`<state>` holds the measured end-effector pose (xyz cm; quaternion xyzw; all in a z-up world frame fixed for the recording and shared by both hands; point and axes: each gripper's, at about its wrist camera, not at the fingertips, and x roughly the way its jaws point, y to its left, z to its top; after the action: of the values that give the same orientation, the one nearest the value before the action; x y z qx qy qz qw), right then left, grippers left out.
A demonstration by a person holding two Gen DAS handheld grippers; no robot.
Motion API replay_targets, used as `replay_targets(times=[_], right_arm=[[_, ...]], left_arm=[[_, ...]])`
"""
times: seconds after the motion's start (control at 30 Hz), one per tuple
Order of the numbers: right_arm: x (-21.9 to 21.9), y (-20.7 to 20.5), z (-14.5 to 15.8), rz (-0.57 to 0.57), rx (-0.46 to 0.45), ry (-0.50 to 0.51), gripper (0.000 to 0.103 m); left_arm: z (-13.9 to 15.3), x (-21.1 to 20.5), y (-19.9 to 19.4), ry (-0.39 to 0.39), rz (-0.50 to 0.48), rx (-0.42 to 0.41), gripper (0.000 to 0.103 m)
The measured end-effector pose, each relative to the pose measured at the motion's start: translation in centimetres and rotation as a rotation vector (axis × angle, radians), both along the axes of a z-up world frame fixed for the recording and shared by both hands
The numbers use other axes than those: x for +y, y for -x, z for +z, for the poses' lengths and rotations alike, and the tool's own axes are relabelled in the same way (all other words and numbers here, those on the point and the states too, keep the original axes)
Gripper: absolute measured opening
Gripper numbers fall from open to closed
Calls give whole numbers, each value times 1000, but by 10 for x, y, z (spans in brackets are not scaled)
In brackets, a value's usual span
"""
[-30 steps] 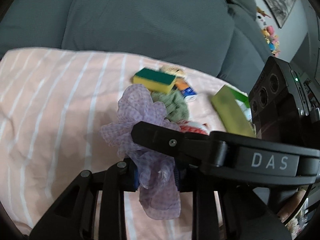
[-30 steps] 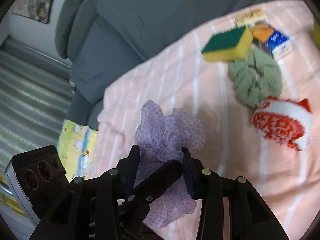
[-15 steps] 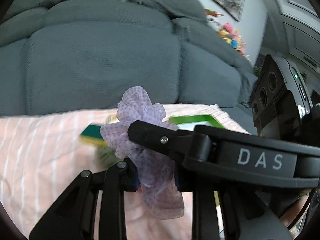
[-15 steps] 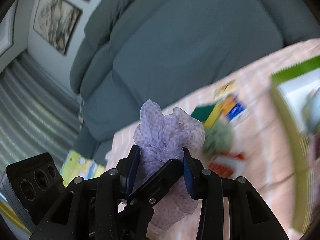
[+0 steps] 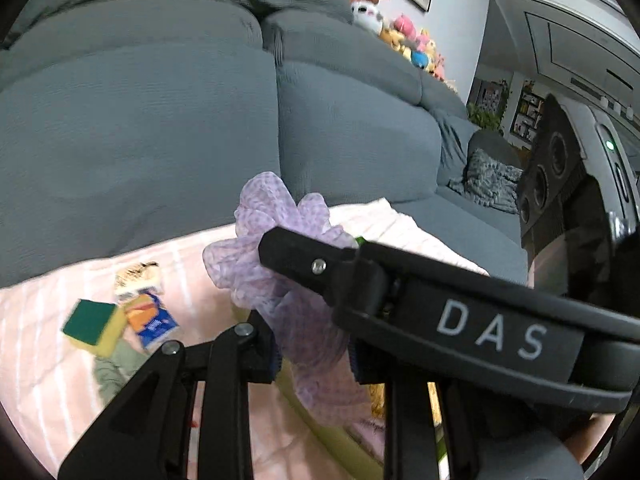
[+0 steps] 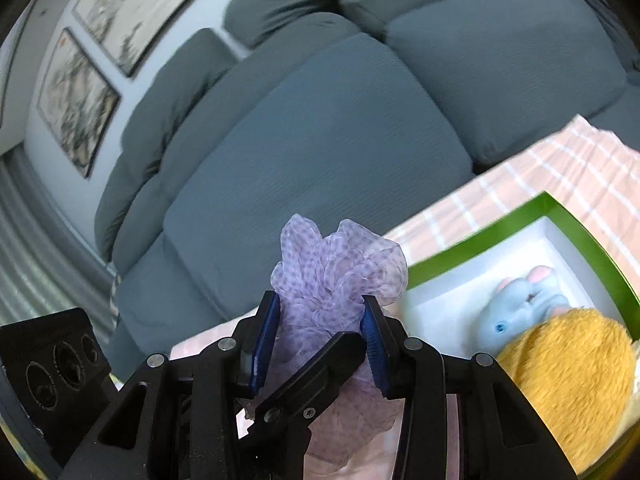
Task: Organize soft objects
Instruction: 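Carry the lilac scrunchie into the green box and open the right tool, then move the right tool back and grasp the red-and-white cloth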
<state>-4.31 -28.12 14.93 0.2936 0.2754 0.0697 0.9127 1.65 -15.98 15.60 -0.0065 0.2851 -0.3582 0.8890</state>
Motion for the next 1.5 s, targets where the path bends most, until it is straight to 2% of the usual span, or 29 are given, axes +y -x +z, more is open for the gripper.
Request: replay_targets(times=[0.2, 0.43, 0.67, 0.83, 0.9, 0.97, 1.03, 1.1, 1.13, 1.2, 1.23, 1.3, 1.5], right_arm=[[-28, -19, -22, -79, 51, -19, 44], [-51, -39, -57, -133, 154, -70, 44], [-49, -47, -61, -162, 190, -24, 44], [-55, -52, -67, -192, 217, -18, 44], [-55, -51, -67, -196, 213, -14, 44], [-57, -47, -64, -198, 199, -20, 44], [-59, -42, -60, -206, 179, -23, 44], [-60, -31, -52, -230, 144, -11, 44], [-61, -25, -48, -240, 122, -5, 46], [-61, -13, -40, -257, 80, 2, 66], [-60, -10, -37, -265, 67, 7, 68], [-58, 1, -30, -282, 43, 23, 69], [-51, 27, -18, -301, -3, 22, 73]], left_arm=[[-23, -22, -22, -34, -47, 78, 21], [-52, -46, -48, -91, -66, 201, 21], [-63, -51, -62, -127, -51, 265, 22], [-69, -49, -64, -135, -27, 284, 27], [-68, -49, -63, -136, -26, 282, 33], [-64, -48, -60, -138, -21, 267, 46], [-56, -45, -54, -152, 1, 227, 64], [-48, -41, -47, -149, 3, 192, 73], [-45, -40, -45, -148, 4, 178, 75], [-35, -32, -36, -131, 2, 140, 79], [-31, -30, -33, -122, 4, 130, 81], [-24, -16, -27, -77, 14, 127, 81], [-15, 25, -16, 68, 7, 206, 82]])
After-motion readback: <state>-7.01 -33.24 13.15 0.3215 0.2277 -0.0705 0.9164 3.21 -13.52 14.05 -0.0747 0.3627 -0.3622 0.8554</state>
